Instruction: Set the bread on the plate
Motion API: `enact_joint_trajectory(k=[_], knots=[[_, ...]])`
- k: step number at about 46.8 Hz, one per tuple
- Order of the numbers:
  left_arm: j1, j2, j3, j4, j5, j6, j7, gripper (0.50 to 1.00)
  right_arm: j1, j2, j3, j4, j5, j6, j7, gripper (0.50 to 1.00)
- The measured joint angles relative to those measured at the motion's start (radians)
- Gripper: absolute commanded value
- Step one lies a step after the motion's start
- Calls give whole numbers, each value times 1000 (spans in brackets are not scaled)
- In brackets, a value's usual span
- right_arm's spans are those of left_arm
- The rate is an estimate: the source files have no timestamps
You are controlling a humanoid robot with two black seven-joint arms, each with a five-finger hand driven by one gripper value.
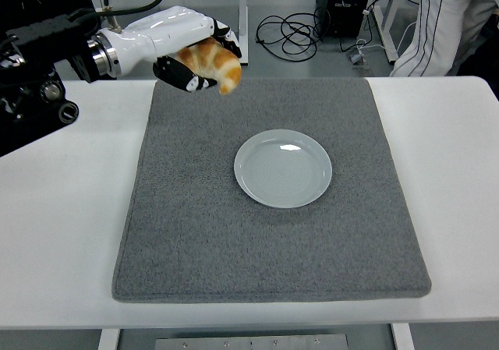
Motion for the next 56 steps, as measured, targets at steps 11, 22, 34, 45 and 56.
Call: enact_joint_trajectory(k=[11, 22, 34, 45, 56], knots=[[-25, -263, 8, 148, 2, -22, 0, 500, 0, 0, 0, 0, 0, 0, 0, 1000], [-71, -484, 59, 300, -2, -24, 2, 500, 0, 0, 0, 0, 0, 0, 0, 1000], [-72, -487, 60, 302, -15, -22, 2, 500, 0, 0, 0, 0, 0, 0, 0, 1000], [-77, -486, 63, 301, -27, -21, 2, 500, 0, 0, 0, 0, 0, 0, 0, 1000], [-63, -486, 131, 301, -29, -17, 2, 500, 0, 0, 0, 0, 0, 0, 0, 1000]])
